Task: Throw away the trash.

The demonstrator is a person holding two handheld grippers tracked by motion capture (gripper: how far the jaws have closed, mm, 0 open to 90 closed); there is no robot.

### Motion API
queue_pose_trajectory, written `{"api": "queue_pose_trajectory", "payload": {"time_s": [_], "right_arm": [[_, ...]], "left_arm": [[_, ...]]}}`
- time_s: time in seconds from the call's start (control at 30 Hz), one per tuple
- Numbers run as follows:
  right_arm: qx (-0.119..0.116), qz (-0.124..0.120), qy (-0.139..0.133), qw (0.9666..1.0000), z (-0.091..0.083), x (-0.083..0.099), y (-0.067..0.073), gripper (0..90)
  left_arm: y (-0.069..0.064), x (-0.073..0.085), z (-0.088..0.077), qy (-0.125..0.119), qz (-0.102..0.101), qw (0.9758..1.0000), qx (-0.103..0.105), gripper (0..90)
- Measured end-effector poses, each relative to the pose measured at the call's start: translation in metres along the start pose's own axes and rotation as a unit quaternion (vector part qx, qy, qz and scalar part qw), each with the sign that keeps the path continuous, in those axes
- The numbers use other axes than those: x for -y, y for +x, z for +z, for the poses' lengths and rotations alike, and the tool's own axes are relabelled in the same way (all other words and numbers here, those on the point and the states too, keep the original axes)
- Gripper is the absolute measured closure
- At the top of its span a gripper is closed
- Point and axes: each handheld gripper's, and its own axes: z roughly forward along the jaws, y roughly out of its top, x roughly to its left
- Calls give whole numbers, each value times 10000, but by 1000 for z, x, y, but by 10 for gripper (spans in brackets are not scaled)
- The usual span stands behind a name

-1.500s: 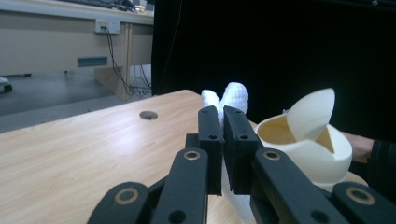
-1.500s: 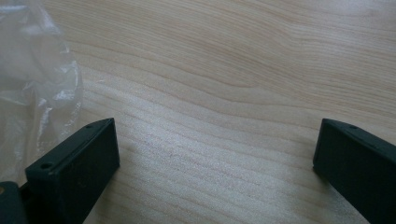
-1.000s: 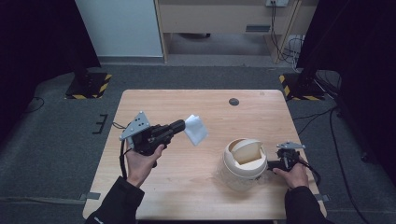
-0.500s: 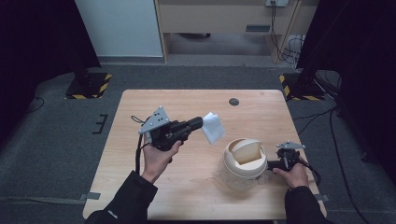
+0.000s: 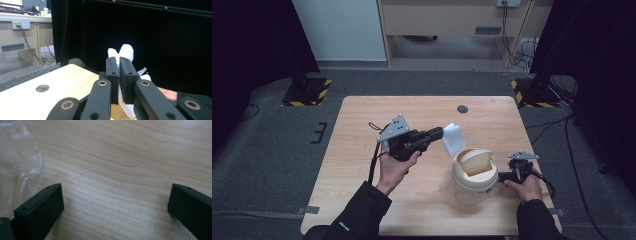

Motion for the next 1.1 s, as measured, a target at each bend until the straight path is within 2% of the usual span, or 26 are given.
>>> {"api": "queue_pose_trajectory", "payload": {"time_s": [0.5, 0.73, 1.1], "right_arm": [[-4, -9, -1, 10000, 0, 0, 0, 5], [-9, -20, -2, 10000, 0, 0, 0, 5], [-8, -24, -5, 10000, 0, 0, 0, 5]], "left_arm": [[2, 9, 24, 219, 117, 9997, -41, 859], [5, 15, 34, 312, 90, 9995, -63, 859], [4, 29, 49, 495, 31, 9988, 39, 858]]}}
